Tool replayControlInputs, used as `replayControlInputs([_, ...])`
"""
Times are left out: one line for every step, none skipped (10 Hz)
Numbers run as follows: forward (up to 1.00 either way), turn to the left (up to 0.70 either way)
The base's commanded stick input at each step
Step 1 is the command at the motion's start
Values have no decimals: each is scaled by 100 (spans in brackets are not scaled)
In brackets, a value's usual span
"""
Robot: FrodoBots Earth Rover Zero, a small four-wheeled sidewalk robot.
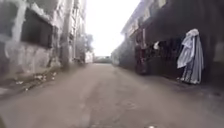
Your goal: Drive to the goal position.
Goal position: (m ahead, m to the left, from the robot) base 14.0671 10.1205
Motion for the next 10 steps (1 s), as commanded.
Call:
replayControlInputs([50,0])
replayControlInputs([50,0])
replayControlInputs([50,0])
replayControlInputs([50,0])
replayControlInputs([50,0])
replayControlInputs([50,0])
replayControlInputs([50,0])
replayControlInputs([50,0])
replayControlInputs([50,0])
replayControlInputs([50,0])
